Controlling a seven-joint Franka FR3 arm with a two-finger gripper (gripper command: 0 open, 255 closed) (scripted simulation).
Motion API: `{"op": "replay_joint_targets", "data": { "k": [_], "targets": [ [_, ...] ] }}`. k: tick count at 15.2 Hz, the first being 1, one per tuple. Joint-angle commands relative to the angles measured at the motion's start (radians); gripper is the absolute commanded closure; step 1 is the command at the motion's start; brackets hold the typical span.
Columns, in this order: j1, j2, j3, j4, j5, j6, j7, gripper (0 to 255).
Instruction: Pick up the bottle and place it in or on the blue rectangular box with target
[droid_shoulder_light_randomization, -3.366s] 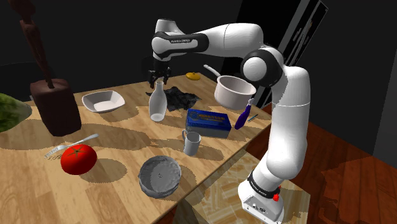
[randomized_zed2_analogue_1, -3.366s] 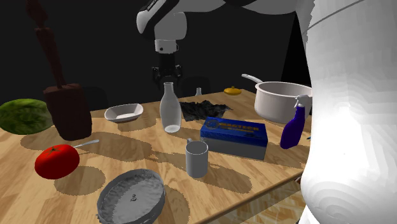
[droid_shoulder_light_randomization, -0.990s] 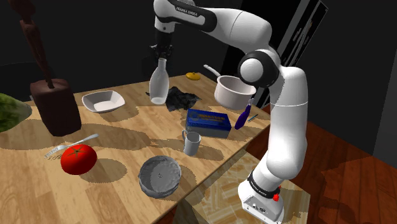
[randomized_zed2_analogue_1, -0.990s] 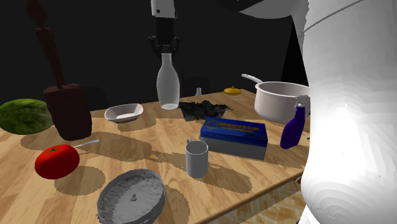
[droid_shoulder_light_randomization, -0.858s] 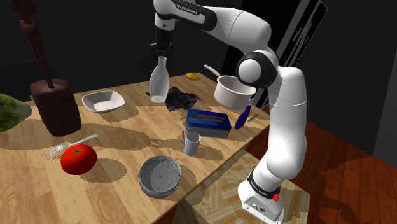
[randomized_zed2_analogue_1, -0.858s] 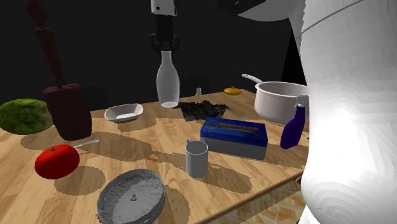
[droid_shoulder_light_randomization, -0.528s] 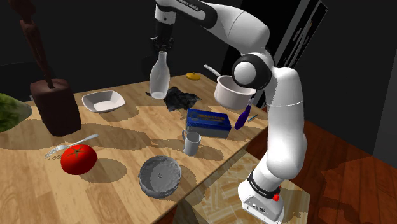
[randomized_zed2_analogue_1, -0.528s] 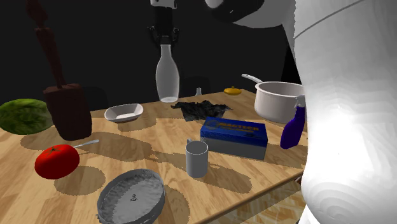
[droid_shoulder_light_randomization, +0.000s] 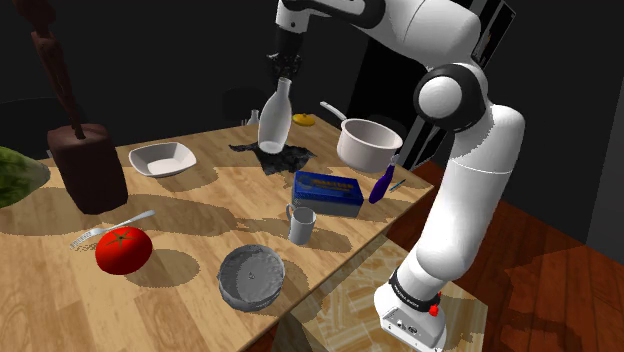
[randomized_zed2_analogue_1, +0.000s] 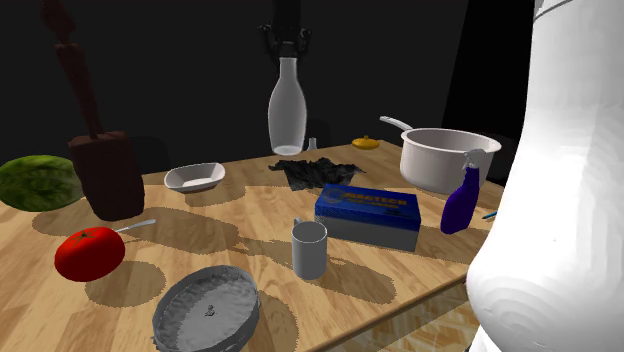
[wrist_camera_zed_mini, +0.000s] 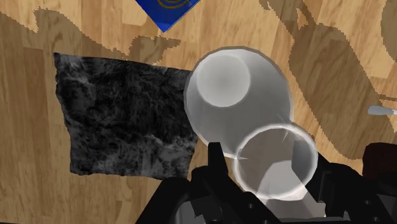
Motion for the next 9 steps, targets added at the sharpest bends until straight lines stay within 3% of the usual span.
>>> {"op": "replay_joint_targets", "data": {
  "k": [1, 9],
  "targets": [
    [-0.018, -0.071, -0.010, -0.078, 0.005, 0.007, -0.027, 255],
    [-0.080, -0.303, -0.065, -0.284, 0.008, -0.020, -0.144, 255]
  ]
}}
